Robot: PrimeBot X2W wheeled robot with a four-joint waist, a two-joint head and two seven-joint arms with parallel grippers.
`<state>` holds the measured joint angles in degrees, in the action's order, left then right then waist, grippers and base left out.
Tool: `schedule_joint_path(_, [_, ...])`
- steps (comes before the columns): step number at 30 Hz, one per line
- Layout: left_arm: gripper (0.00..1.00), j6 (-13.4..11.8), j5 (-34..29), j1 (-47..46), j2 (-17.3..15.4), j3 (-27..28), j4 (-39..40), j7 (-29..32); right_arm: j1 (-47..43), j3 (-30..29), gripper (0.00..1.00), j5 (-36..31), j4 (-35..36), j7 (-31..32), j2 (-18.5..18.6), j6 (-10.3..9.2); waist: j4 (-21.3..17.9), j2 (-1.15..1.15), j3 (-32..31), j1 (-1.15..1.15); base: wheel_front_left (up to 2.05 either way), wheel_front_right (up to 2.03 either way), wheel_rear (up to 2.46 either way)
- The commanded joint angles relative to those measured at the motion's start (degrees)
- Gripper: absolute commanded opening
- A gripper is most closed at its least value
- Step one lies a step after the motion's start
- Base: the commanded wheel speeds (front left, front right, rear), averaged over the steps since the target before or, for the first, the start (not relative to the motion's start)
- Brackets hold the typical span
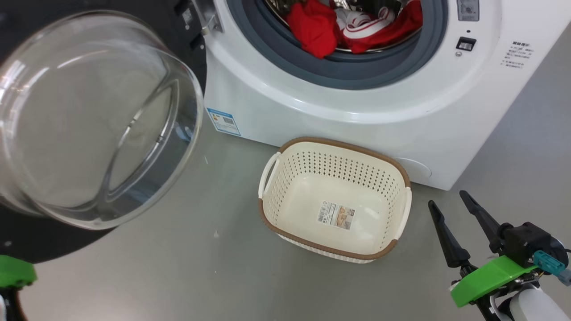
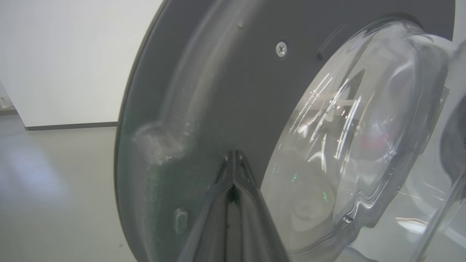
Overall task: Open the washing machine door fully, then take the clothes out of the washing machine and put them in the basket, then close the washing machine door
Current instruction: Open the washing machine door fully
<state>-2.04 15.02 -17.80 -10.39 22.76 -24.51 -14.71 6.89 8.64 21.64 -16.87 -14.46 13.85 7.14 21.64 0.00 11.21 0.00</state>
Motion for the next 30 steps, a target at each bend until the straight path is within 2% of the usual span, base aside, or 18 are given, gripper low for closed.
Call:
schedule_joint_path(1, [0.0, 0.55, -0.33, -2.79, -3.9, 3.57, 0.04, -0.29, 1.53, 1.56, 1.0, -0.19, 1.49, -0.54, 0.74, 0.35, -0.77, 0.0, 1.1, 0.0, 0.0, 0.0, 0.0])
schedule_joint_path(18, [0.0, 3.73, -5.54, -11.49, -8.76, 11.15, -10.19, -0.29, 3.43, 1.67, 1.0, -0.38, 1.85, -0.54, 1.16, 0.35, -2.97, 0.0, 5.07, 0.0, 0.0, 0.0, 0.0])
schedule_joint_path(30, [0.0, 5.64, -7.77, -12.89, -8.25, 14.02, -11.99, -0.29, 3.16, 1.36, 1.0, -0.55, 1.69, -0.54, 0.77, 0.35, -2.67, 0.0, 4.3, 0.0, 0.0, 0.0, 0.0])
